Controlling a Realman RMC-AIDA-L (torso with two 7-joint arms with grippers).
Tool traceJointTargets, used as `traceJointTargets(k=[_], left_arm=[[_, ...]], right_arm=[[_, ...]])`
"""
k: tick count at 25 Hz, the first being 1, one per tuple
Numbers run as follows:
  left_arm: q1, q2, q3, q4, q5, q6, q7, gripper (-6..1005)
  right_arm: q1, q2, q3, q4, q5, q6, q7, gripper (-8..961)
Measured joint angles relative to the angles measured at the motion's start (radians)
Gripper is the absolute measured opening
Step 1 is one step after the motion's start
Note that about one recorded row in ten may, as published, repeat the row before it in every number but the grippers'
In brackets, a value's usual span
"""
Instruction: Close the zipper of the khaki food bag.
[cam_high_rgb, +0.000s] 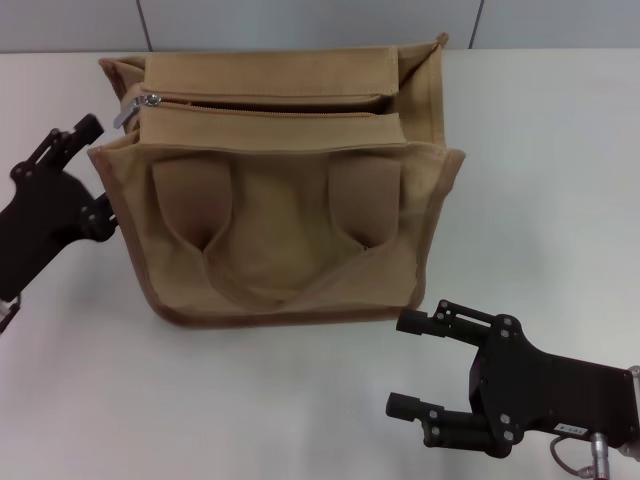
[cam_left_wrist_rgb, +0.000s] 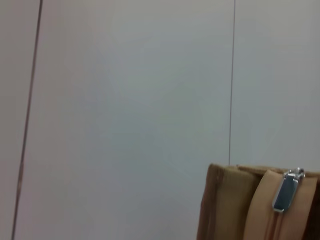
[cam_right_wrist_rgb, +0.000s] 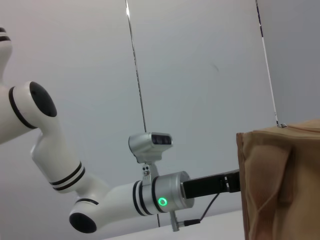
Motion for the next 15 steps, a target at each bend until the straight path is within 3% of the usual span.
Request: traceJointTargets(k=[7,10,15], left_arm=[[-0.021,-0.003,-0.046,-0.037,-0.012,-0.013,0.007,750],[-0.015,-0.004,-0.106,-0.05,-0.018,-0.02,0.008,746],[0.003,-0.001,-0.132,-0.058,-0.019,0.007,0.008,740]], right_arm=[[0.001,0.0,0.0,0.005,0.0,0.001,-0.002,762],[0.001,0.0,0.0,0.005,0.001,0.002,-0.002,761],[0.001,0.0,0.001,0.005,0.011,0.01,-0.002,759]])
